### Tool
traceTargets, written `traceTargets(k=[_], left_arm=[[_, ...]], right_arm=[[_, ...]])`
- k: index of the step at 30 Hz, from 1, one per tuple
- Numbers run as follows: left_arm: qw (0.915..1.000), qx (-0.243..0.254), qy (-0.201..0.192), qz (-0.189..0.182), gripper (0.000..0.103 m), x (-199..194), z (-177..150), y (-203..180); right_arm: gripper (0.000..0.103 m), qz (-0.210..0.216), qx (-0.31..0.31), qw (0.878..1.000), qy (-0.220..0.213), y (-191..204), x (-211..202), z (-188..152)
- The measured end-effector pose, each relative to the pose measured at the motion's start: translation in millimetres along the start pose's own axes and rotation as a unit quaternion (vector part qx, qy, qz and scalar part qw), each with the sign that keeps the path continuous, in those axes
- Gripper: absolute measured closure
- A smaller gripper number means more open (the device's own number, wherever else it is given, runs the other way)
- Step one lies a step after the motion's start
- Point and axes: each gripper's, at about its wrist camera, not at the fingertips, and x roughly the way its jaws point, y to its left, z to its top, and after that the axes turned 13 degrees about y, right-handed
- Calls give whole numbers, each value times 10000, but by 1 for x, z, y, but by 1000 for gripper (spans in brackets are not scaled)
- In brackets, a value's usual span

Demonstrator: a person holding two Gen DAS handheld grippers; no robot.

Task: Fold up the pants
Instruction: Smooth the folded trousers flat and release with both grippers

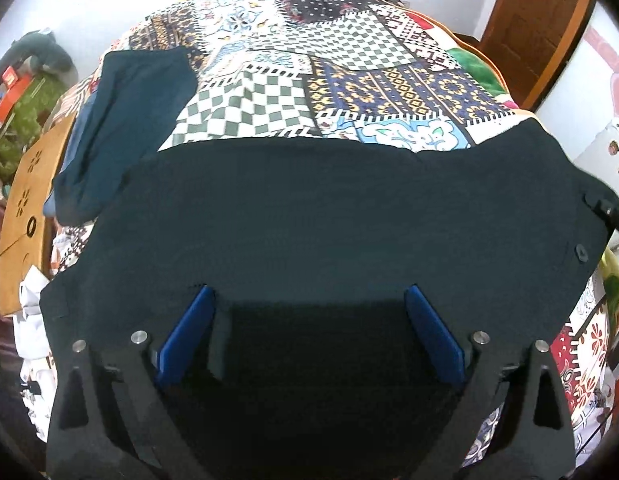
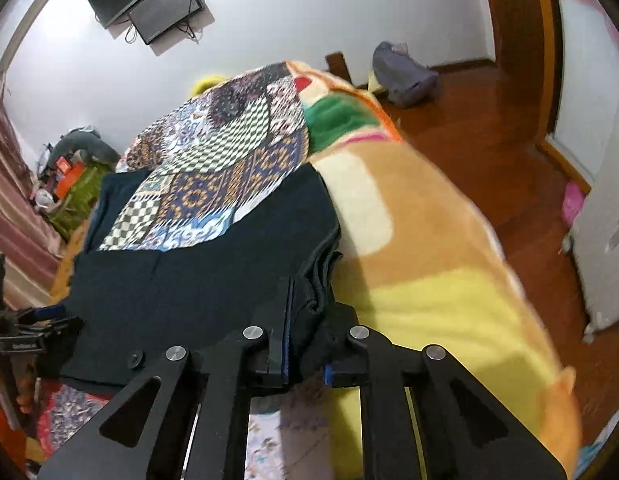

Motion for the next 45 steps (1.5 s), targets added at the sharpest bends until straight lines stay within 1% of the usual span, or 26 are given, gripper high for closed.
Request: traceTargets(k=[3,6,10,14,20,25,26,28,32,35,37,39,45], left_arm=[[10000,47,2,16,5,1,3,-6],[10000,56,4,-78,6,-3,3,-5],[9997,-27,-197,-150,6,-17,-2,0],[9981,-196,-541,-206,6,-43,-11,14],[9929,-431,-1095,-173,5,-83,-33,40],[9883,-579,-1407,-48,6,-105,-55,63],[9872,-621,-1466,-38,5,-110,-61,69],[9861,-699,-1508,-51,5,-113,-69,78],[9838,-945,-1524,-50,5,-114,-87,98],[9823,-1111,-1505,31,5,-112,-99,110],[9817,-1202,-1480,40,5,-110,-106,116],[9812,-1294,-1432,25,5,-107,-114,124],[9798,-1509,-1311,-16,5,-100,-131,137]], right_arm=[[94,17,35,10000,-69,-2,-7,6],[94,-11,-93,9998,-199,6,-17,11],[93,112,-242,9989,-388,24,-31,20],[93,248,-415,9971,-583,51,-40,32],[93,527,-750,9924,-825,100,-50,51],[93,754,-1025,9876,-917,143,-45,67],[93,804,-1128,9860,-927,156,-43,71],[93,881,-1279,9835,-933,173,-41,75],[93,1124,-1602,9774,-802,217,-27,81],[93,1256,-1845,9728,-614,244,-11,72],[93,1341,-2018,9692,-443,261,3,62],[93,1408,-2218,9647,-164,278,23,48],[93,1202,-2892,9476,630,310,78,-5]])
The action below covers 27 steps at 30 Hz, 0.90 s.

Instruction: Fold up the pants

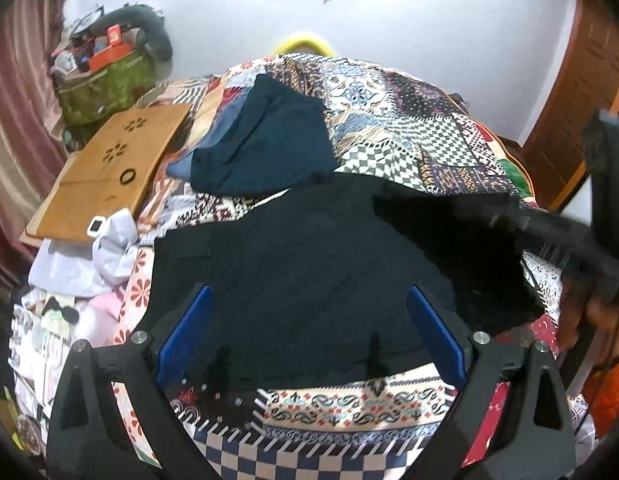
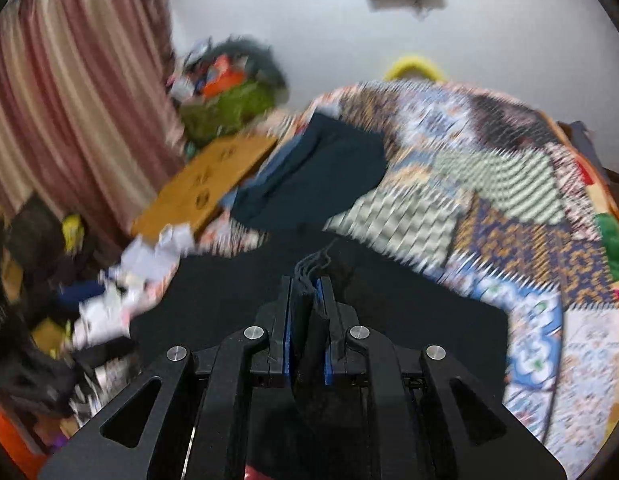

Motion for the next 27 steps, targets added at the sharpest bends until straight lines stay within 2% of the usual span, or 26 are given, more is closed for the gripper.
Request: traceTargets(k=[2,5,10,12,14,18,22,27], left_arm=[[10000,-66,68,-9,5,4,-4,4],[9998,-116,158,4,5,9,-7,6],[9997,-144,214,26,6,12,-9,5],[9997,-139,199,13,6,10,-8,3],[9998,-105,165,13,6,6,-5,1],[10000,46,47,14,5,-2,6,-10],[9996,248,-81,-69,5,-8,26,-27],[9983,540,-134,-200,5,-4,55,-55]], right_arm=[[93,10,-150,9995,263,10,17,-9],[87,1,-351,9978,559,20,31,-18],[53,178,-501,9958,750,27,31,-25],[49,245,-481,9955,775,26,25,-26],[49,318,-450,9954,780,24,18,-26],[47,364,-429,9970,529,12,-10,-27],[43,133,-373,9992,80,-8,-41,-21],[42,-133,-94,9992,-353,-44,-69,-10]])
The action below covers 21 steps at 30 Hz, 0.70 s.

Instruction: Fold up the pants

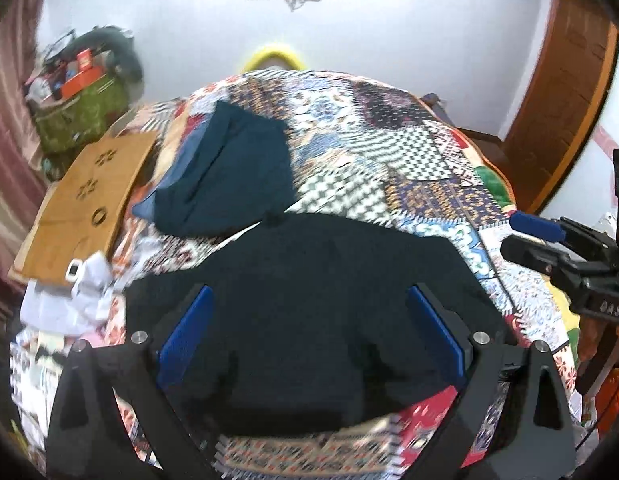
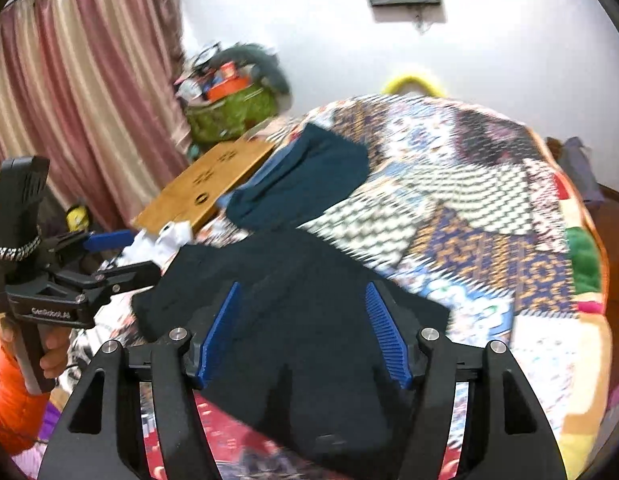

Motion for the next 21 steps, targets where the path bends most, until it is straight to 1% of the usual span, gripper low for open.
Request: traceTargets(k=[4,6,11,15,18,21], left_arm=[[9995,277,90,-80,5,16,24,-22],[9989,379,217,-145,5,30,34,-30],[9953,533,778,-225,5,77,52,-44],[9893,717,1268,-39,5,116,52,-50],[9843,833,1551,107,5,138,45,-50],[9797,938,1766,154,5,153,34,-48]], right_arm=[[42,-130,248,9996,-26,-30,0,7],[42,-161,302,9994,71,-39,7,9],[42,-130,314,9983,464,-57,38,5],[42,-16,326,9953,909,-66,70,-2],[42,93,369,9914,1249,-73,93,-11],[42,129,366,9873,1541,-79,108,-22]])
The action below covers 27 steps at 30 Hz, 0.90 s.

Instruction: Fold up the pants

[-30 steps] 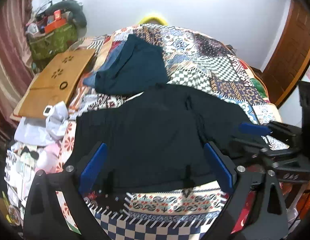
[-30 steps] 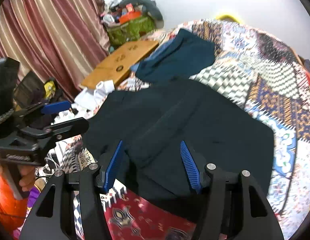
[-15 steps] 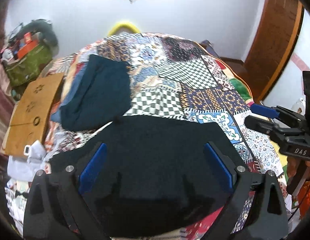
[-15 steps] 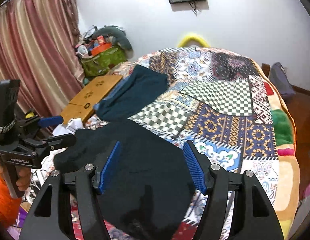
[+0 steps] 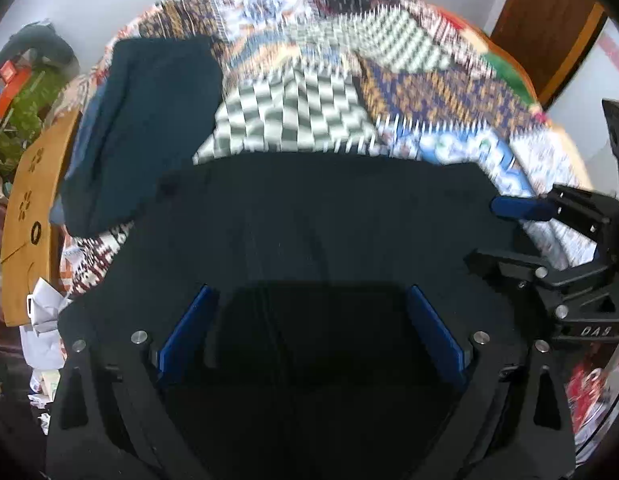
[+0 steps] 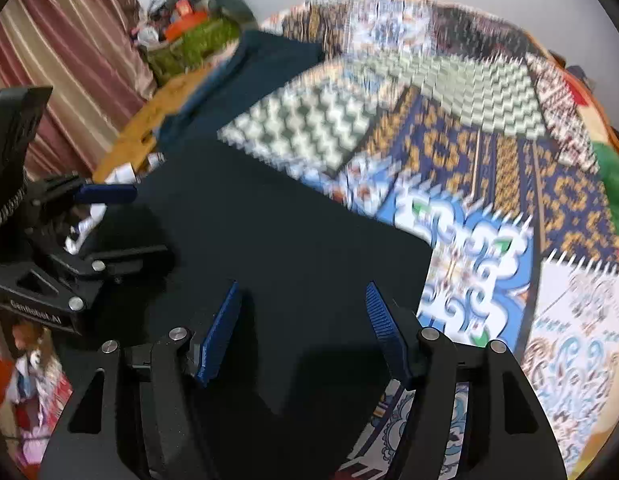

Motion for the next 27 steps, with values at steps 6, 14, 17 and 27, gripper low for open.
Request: traceTargets(k=[6,14,17,27], left_arm=[[9995,102,-220,188,5,-5,-12,-2],[9988,-12,-409,264,5,-17,-34,-1],[9987,-153,-441,214,5,-22,-44,4],[9940,-861,-612,-293,5,-36,-79,29]], right_arm=[[42,63,42,9999,-68,-7,-3,-22],[41,101,477,9988,-92,-20,-17,-49],[41,33,558,9984,-115,-22,-22,-61],[41,-331,755,9965,-152,-18,-38,-85]])
